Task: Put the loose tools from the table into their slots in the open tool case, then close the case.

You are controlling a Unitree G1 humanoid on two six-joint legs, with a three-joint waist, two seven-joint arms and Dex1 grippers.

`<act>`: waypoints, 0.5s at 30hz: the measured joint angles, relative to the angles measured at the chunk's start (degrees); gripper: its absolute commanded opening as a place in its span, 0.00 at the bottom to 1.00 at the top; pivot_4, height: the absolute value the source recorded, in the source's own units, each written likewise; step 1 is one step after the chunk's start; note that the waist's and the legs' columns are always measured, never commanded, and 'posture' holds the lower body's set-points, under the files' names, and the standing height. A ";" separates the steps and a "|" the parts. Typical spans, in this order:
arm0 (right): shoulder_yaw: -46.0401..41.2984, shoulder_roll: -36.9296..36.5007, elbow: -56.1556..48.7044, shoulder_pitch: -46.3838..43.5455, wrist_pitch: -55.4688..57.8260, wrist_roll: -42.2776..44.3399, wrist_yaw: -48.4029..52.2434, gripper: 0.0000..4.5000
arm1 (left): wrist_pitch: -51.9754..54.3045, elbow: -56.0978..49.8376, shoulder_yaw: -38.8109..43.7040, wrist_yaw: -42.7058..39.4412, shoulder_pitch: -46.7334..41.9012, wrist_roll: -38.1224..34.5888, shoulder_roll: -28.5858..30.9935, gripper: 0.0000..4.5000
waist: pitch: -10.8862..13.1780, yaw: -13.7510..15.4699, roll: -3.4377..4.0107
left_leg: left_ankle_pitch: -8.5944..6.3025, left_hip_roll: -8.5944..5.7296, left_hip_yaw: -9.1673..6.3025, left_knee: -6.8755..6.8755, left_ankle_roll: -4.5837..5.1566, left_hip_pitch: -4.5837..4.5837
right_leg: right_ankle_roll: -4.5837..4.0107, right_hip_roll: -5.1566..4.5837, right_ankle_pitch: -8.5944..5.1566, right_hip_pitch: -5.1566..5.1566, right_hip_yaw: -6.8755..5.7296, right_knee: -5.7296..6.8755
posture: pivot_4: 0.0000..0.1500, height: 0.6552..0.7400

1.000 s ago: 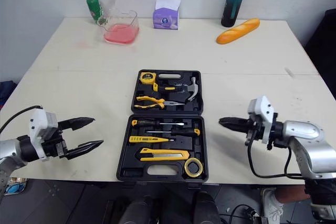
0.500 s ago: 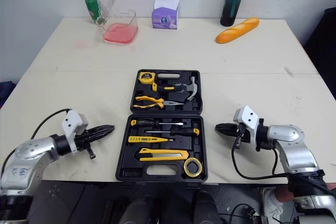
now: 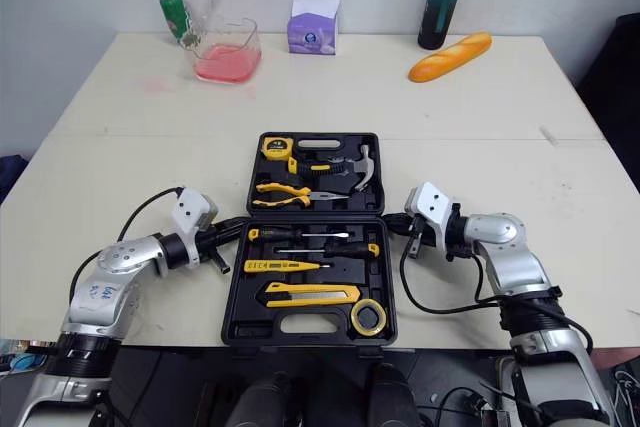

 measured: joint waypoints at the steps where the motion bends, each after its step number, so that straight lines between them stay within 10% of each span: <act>1: 0.00 0.05 0.44 -0.16 -0.37 -0.02 0.16 0.00 | 0.16 -0.01 -0.08 -0.01 -0.06 0.00 0.00 0.01 | 0.00 0.01 0.00 | 0.00 0.00 0.01 0.01 0.00 0.00 | 0.00 0.00 0.00 0.00 0.01 0.01 | 1.00 1.00; 15: -1.05 -0.70 2.36 -1.58 2.51 0.40 3.48 0.00 | 0.44 0.95 -3.07 -1.13 -2.90 2.57 -0.66 0.01 | 0.00 0.55 0.00 | 0.07 -0.05 -0.04 0.06 0.03 0.02 | 0.01 -0.05 0.01 0.03 0.04 0.10 | 1.00 1.00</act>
